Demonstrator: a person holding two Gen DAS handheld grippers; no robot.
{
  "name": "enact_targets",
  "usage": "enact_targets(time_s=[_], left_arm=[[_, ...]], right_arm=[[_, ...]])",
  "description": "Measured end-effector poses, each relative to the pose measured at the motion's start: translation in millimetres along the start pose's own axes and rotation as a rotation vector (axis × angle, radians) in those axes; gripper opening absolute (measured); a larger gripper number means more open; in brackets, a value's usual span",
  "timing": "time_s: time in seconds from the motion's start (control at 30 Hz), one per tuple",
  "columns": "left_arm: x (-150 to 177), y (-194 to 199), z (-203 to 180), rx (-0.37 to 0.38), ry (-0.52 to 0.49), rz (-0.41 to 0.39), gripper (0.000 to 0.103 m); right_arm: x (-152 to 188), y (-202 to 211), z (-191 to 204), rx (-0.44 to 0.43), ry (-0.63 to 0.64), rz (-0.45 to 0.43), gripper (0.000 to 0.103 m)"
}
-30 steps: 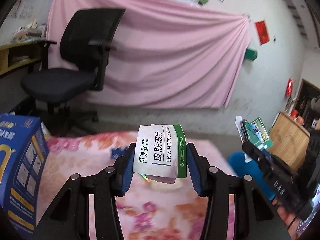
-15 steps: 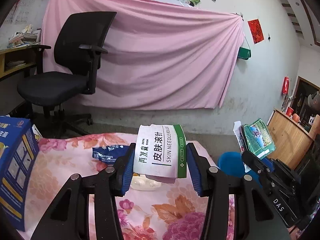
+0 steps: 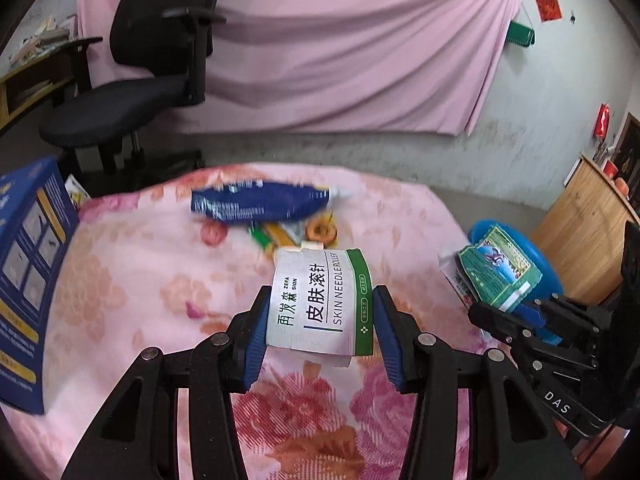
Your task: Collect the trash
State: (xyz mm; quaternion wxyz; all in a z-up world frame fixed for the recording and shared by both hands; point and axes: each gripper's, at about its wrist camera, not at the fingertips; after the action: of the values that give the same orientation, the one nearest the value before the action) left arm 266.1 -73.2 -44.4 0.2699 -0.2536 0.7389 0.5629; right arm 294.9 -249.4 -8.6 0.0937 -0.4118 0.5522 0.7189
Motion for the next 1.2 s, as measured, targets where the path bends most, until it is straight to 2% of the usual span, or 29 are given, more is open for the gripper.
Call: enact_targets(time_s=[0.2, 0.4, 0.63, 0.73, 0.9, 1.13, 1.2], left_arm=[[2, -4, -2, -0.017, -0.001, 0.031, 0.043], [1, -1, -3, -0.017, -0.010, 0.025, 0.043], [0, 0, -4, -0.010, -0.011, 0.023, 0.043], [0, 0, -4, -0.013, -0.008, 0.022, 0.043], [1, 3, -5, -0.013, -0.011, 0.014, 0.043], [2, 4, -9, -0.004, -0.017, 0.014, 0.043], [3, 3, -11, -0.002, -0.019, 0.017, 0.043]], right_arm=[[5, -5, -4, -0.010, -0.021, 0.030, 0.048], [5, -3, -17, -0.043, -0.104, 0.024, 0.056], [10, -4, -32, -0.132, -0.197, 0.041, 0.077], [13, -5, -36, -0.150, -0.217, 0.057, 0.079], [17, -7, -44, -0.121, -0.232, 0.090, 0.080], [18, -9, -62, -0.115, -0.340, 0.045, 0.082], [17, -14, -66, -0.110, -0.366, 0.044, 0.080]])
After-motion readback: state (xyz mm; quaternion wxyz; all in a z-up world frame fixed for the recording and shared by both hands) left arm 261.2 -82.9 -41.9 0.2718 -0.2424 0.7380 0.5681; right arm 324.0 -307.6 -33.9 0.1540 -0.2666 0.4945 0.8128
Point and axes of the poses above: each gripper's, at about its wrist camera, not at the fingertips, and y roughly against the way its jaws point, z to its left, x to its underside, and after that the axes turned 2 degrees about x, right-handed
